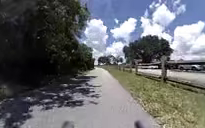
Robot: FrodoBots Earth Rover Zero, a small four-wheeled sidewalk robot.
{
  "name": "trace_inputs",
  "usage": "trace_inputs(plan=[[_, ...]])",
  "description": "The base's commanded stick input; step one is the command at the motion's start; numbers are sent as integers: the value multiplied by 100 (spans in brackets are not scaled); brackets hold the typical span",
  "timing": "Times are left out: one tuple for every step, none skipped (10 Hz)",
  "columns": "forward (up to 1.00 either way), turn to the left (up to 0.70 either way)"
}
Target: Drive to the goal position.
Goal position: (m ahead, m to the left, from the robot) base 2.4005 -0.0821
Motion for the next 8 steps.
trace_inputs(plan=[[50,0],[50,0],[50,0],[50,0],[50,0],[50,0],[50,0],[50,0]])
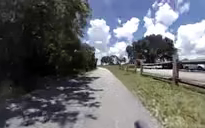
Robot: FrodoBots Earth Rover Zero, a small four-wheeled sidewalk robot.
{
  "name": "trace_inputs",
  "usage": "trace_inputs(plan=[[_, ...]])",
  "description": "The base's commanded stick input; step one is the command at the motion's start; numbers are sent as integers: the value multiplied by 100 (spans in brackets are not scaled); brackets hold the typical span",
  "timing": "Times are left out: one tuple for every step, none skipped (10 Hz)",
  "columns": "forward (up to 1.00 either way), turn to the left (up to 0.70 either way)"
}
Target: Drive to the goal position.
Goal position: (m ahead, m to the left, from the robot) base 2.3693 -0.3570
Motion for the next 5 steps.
trace_inputs(plan=[[50,0],[50,0],[50,0],[50,0],[50,0]])
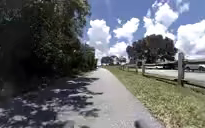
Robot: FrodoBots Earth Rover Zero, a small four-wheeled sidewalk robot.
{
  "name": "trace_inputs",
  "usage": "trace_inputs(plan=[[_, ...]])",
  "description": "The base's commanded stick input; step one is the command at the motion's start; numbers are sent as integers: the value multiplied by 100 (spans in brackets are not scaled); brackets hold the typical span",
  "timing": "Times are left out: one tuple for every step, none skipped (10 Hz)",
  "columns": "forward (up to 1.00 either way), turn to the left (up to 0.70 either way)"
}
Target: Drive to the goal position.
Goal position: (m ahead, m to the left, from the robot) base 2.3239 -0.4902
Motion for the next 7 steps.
trace_inputs(plan=[[50,0],[50,0],[50,0],[50,0],[50,0],[50,0],[50,0]])
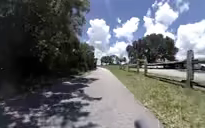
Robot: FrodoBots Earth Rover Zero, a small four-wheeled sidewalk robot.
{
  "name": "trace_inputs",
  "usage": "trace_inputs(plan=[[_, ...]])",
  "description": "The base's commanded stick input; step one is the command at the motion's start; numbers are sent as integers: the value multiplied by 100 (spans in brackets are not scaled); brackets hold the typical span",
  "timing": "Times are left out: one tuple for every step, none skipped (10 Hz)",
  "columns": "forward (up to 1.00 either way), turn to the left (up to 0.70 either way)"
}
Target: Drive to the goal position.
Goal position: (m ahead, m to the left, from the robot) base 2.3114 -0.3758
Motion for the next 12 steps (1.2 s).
trace_inputs(plan=[[50,0],[50,0],[50,0],[50,0],[50,0],[50,0],[50,0],[50,0],[50,0],[50,0],[50,0],[50,0]])
